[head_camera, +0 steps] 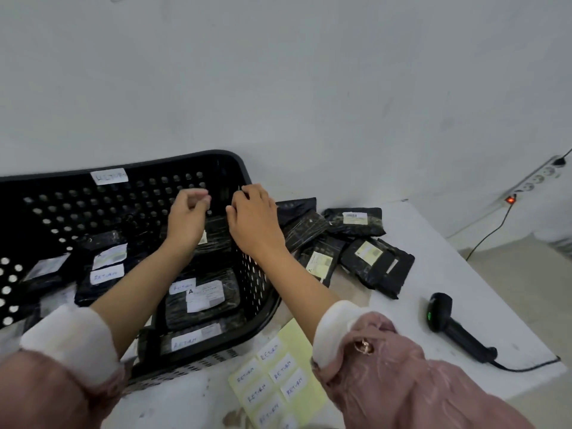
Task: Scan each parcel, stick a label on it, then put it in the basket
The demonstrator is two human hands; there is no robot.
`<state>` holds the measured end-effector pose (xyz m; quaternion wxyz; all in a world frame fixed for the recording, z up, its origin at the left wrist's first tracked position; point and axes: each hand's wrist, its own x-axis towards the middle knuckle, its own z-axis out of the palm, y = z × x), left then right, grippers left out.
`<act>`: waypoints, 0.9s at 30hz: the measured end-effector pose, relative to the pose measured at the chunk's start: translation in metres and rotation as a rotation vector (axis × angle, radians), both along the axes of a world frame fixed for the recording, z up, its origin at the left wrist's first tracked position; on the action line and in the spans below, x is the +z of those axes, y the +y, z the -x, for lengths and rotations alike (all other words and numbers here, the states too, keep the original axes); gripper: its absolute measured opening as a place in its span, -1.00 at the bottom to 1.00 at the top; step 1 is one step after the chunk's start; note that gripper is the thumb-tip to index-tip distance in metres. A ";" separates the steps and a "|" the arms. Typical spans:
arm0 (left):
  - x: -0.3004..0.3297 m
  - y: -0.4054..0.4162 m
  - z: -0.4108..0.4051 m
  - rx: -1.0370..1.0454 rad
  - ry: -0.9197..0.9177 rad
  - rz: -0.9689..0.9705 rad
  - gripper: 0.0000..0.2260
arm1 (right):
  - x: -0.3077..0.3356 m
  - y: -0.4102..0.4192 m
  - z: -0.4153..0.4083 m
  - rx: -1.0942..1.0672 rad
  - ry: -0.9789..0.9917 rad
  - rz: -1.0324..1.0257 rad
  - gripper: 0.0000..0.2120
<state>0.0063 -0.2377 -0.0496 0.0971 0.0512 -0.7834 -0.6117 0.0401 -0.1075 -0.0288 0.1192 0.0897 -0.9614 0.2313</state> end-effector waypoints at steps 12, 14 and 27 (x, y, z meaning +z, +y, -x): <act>0.043 0.164 -0.070 -0.131 0.281 0.194 -0.87 | -0.088 0.137 -0.055 0.012 -0.163 0.480 -0.87; 0.028 0.189 -0.076 -0.186 0.286 0.223 -0.88 | -0.116 0.185 -0.066 -0.100 -0.286 0.432 -0.87; -0.124 0.269 -0.051 -0.311 -0.339 0.388 -0.89 | -0.174 0.346 -0.040 -0.443 -0.501 0.472 -0.87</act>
